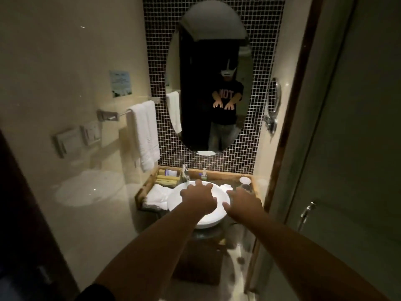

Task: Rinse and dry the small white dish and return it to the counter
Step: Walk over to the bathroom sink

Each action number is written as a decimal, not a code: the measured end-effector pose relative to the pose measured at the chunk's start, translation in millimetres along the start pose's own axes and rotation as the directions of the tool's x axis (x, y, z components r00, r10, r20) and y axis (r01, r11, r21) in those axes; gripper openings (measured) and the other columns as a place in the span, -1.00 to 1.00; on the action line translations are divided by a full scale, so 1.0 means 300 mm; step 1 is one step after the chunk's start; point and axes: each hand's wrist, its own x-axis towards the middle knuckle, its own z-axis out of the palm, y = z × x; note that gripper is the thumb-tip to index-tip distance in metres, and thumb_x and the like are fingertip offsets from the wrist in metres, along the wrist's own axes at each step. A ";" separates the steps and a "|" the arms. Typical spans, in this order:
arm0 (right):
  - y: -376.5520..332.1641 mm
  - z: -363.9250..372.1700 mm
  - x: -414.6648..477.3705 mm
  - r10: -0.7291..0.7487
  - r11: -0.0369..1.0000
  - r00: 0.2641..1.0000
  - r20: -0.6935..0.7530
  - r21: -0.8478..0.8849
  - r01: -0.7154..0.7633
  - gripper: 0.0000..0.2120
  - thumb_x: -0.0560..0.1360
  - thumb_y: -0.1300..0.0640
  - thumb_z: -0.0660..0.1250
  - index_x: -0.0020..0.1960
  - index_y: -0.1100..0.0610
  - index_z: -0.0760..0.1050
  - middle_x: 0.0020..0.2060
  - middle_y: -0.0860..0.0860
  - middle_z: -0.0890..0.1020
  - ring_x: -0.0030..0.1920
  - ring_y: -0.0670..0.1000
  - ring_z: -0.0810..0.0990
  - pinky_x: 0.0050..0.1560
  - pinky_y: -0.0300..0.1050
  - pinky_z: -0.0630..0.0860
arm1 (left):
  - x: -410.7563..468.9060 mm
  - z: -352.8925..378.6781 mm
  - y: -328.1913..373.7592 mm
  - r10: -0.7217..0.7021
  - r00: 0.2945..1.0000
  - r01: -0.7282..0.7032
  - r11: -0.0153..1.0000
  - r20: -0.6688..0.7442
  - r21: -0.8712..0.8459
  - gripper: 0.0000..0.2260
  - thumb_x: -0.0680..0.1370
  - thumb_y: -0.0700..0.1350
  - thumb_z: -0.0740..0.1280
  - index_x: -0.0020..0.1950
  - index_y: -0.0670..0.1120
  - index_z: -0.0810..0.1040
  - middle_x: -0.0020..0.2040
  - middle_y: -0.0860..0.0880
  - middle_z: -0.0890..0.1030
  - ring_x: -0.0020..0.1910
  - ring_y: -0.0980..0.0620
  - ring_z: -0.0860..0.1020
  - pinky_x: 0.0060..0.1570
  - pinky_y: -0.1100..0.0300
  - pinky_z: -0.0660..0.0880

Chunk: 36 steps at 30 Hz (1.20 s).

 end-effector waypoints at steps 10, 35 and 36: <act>-0.267 0.095 0.157 0.062 0.995 0.998 0.031 -0.082 -0.059 -0.43 0.59 -0.24 0.16 0.55 -0.09 0.30 0.54 0.02 0.36 0.47 0.17 0.39 0.44 0.17 0.35 | 0.136 0.028 -0.334 -0.015 1.000 0.014 1.000 -0.015 -0.020 -0.35 0.49 0.35 0.17 0.53 0.13 0.26 0.51 -0.09 0.31 0.40 -0.20 0.38 0.26 -0.16 0.35; 0.028 0.176 1.031 0.097 0.991 0.984 0.149 -0.103 -0.082 -0.54 0.56 -0.15 0.22 0.42 -0.05 0.41 0.32 0.06 0.55 0.27 0.17 0.52 0.17 0.15 0.54 | 0.968 0.179 -0.208 0.020 0.995 -0.020 1.000 0.101 0.003 -0.40 0.55 0.23 0.17 0.56 0.07 0.18 0.42 -0.15 0.34 0.33 -0.27 0.40 0.22 -0.19 0.40; 0.028 0.196 1.066 0.097 0.991 0.981 0.167 -0.106 -0.080 -0.53 0.56 -0.16 0.22 0.42 -0.04 0.40 0.33 0.06 0.55 0.28 0.17 0.52 0.19 0.16 0.53 | 0.995 0.193 -0.216 0.016 0.993 -0.016 1.000 0.116 0.004 -0.40 0.56 0.23 0.17 0.55 0.07 0.18 0.44 -0.15 0.33 0.35 -0.28 0.38 0.24 -0.20 0.38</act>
